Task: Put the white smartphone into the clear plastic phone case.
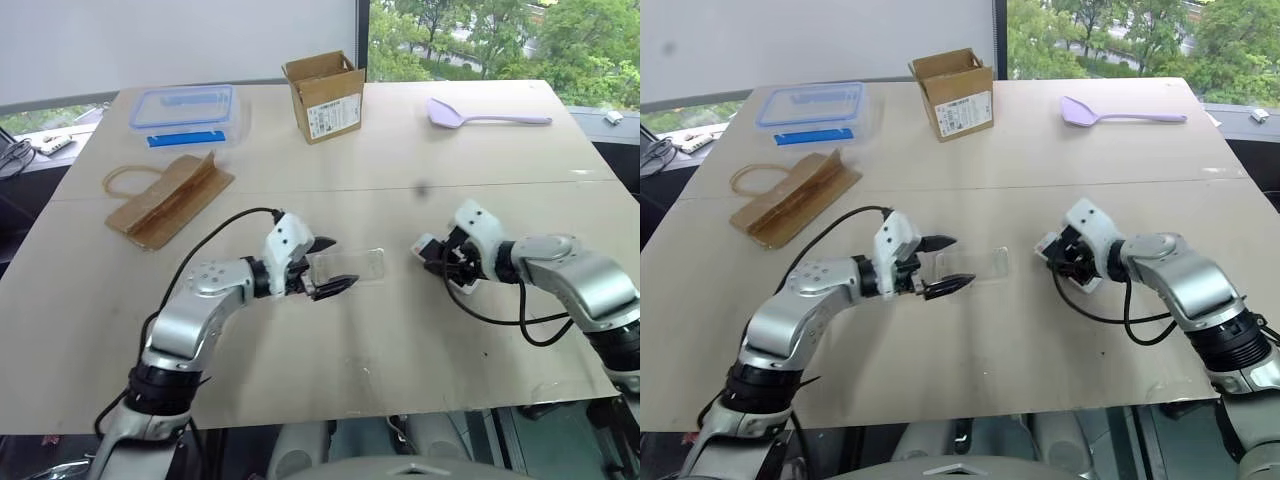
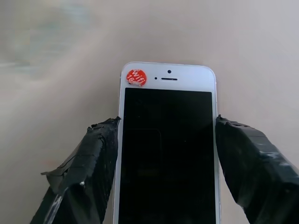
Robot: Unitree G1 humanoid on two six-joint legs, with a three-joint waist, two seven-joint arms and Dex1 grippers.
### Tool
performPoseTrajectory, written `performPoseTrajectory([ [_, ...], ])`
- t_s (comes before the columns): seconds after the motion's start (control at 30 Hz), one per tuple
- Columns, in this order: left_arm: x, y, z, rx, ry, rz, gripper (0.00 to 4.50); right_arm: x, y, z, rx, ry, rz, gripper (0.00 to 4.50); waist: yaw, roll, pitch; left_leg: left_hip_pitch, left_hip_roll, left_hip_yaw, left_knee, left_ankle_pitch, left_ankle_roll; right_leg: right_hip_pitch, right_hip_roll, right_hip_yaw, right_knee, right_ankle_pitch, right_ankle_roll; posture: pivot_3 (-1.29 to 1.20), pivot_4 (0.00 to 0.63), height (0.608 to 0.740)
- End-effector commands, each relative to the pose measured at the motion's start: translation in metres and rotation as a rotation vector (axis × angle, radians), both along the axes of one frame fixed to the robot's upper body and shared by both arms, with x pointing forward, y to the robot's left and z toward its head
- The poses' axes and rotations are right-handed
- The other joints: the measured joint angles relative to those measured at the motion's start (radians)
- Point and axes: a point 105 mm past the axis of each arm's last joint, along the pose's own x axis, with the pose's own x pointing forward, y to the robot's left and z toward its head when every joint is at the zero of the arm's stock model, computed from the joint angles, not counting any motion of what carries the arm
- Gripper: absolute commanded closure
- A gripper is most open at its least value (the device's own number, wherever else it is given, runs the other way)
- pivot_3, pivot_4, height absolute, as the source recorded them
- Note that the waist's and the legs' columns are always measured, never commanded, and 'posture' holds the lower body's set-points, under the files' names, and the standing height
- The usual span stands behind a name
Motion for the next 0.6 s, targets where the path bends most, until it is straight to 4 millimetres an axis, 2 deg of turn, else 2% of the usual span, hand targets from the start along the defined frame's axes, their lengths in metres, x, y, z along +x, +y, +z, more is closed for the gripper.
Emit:
performPoseTrajectory([
  [0.03, -0.008, 0.009, 0.017, -0.015, -0.064, -0.006, 0.0, 0.002, 0.012, 0.004, -0.125, -0.105, 0.185, 1.7, 0.003, 0.0, 0.001, 0.0, 0.0, 0.0, 0.0, 0.0, 0.0, 0.0, 0.0, 0.0, 0.0, 0.0, 0.0, 0.0, 0.15, 0.74],
  [0.13, -0.012, 0.02, 0.01, 0.031, -0.07, 0.028, 0.0, 0.005, 0.019, 0.0, -0.119, -0.057, 0.174, 1.7, 0.003, -0.001, 0.001, -0.001, -0.001, 0.0, 0.001, 0.0, 0.0, 0.0, -0.002, 0.0, -0.001, 0.001, -0.006, 0.0, 0.15, 0.74],
  [0.2, -0.017, 0.023, 0.007, 0.05, -0.073, 0.048, 0.0, 0.008, 0.016, -0.001, -0.105, -0.018, 0.123, 0.69, 0.002, -0.002, 0.001, -0.001, -0.001, 0.001, 0.001, 0.0, 0.0, 0.0, -0.003, 0.001, -0.001, 0.001, -0.007, 0.0, 0.15, 0.74],
  [0.23, -0.019, 0.024, 0.008, 0.046, -0.073, 0.059, 0.0, 0.007, 0.014, -0.002, -0.107, -0.003, 0.116, 0.52, 0.0, -0.002, 0.0, -0.001, -0.001, 0.001, 0.001, 0.0, 0.0, 0.0, -0.003, 0.001, -0.001, 0.001, -0.007, 0.0, 0.15, 0.74],
  [0.27, -0.021, 0.025, 0.01, 0.04, -0.071, 0.068, 0.0, 0.005, 0.013, -0.003, -0.109, 0.013, 0.116, 0.02, 0.002, -0.002, 0.001, 0.0, 0.0, 0.001, 0.001, 0.0, 0.0, 0.0, -0.004, 0.002, -0.001, 0.001, -0.008, 0.0, 0.15, 0.74],
  [0.43, -0.026, 0.029, 0.014, 0.05, -0.068, 0.088, 0.0, -0.001, -0.007, -0.003, -0.144, 0.084, 0.016, 0.02, 0.018, -0.002, 0.001, 0.0, -0.001, -0.001, 0.001, 0.0, -0.001, 0.0, -0.007, 0.0, -0.001, 0.001, -0.008, 0.0, 0.15, 0.74],
  [0.6, -0.03, 0.031, 0.021, 0.042, -0.084, 0.065, 0.0, -0.022, -0.018, -0.003, -0.113, 0.264, -0.029, 0.02, 0.035, -0.002, 0.001, -0.002, -0.003, -0.001, 0.001, 0.0, -0.001, 0.0, -0.007, -0.001, -0.002, 0.001, -0.008, 0.0, 0.15, 0.74],
])
